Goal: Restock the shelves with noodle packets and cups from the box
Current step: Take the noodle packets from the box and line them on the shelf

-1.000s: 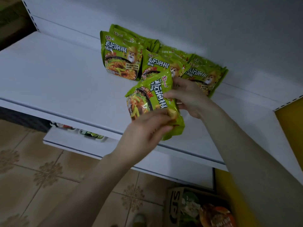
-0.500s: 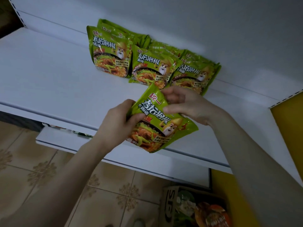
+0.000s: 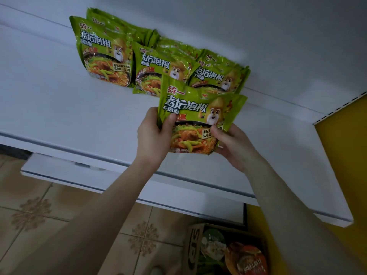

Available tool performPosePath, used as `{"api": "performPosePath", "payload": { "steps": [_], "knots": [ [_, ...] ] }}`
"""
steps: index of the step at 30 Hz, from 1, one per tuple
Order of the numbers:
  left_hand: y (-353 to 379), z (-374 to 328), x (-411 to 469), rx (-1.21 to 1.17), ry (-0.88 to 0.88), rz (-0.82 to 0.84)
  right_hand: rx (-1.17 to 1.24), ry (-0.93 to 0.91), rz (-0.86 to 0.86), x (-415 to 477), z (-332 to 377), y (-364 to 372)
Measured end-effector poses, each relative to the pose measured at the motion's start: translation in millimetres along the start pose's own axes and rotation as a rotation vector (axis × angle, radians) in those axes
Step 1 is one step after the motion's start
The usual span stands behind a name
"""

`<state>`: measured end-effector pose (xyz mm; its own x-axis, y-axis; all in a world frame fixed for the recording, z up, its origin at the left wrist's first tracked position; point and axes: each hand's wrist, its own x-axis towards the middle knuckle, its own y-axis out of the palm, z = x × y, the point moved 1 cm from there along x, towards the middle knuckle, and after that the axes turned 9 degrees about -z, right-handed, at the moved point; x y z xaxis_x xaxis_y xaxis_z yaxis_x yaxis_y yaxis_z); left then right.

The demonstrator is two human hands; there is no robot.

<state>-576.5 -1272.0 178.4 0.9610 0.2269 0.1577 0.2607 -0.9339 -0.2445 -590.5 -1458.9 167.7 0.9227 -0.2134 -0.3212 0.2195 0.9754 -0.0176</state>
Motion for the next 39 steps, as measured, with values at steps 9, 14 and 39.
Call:
{"api": "performPosePath", "payload": {
  "steps": [9,14,39],
  "knots": [
    [30,47,-11,0.689,0.134,0.301,0.174,-0.140,-0.285,43,3,-38],
    [40,80,-15,0.929,0.212,0.319,0.150,-0.160,-0.368,81,-3,-38],
    [43,89,-22,0.957,0.264,0.261,-0.310,-0.312,-0.603,131,-29,-23]
  ]
}}
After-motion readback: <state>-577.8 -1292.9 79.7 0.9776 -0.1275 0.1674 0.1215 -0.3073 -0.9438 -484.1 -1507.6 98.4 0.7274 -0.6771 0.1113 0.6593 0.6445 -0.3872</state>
